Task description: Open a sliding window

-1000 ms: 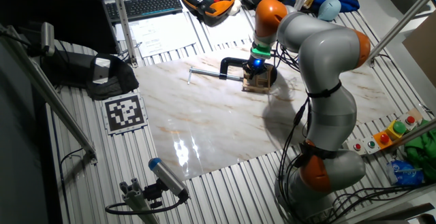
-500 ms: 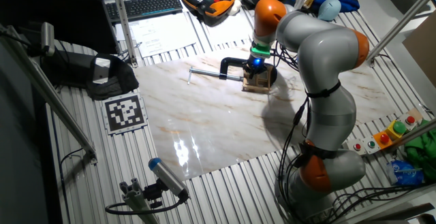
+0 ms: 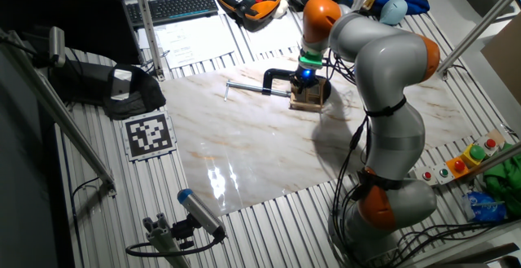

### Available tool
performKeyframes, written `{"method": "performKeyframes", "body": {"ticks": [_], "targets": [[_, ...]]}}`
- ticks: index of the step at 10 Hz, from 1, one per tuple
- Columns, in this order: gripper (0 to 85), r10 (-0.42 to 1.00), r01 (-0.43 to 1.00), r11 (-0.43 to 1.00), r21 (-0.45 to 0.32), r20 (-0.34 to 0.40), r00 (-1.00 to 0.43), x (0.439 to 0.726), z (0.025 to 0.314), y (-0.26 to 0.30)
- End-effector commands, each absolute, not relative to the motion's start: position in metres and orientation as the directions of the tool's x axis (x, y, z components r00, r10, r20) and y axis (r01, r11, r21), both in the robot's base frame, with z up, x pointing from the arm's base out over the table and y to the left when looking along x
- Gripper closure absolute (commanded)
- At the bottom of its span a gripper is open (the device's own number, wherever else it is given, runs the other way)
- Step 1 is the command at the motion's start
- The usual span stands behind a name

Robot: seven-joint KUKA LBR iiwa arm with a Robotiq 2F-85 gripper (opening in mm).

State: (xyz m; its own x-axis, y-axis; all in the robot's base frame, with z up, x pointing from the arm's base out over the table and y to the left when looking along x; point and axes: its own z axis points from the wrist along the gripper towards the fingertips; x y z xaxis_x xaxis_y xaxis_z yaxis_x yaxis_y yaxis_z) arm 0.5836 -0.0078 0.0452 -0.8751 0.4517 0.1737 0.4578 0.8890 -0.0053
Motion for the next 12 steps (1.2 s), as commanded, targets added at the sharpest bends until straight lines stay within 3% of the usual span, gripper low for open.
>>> {"method": "performKeyframes", "body": {"ticks": [1, 12], "targets": [[85.0, 0.451, 0.457, 0.890, -0.008, 0.174, -0.875, 0.5843, 0.0455, -0.0081], [85.0, 0.442, 0.445, 0.895, -0.019, 0.176, -0.880, 0.5921, 0.0457, -0.0108]]}}
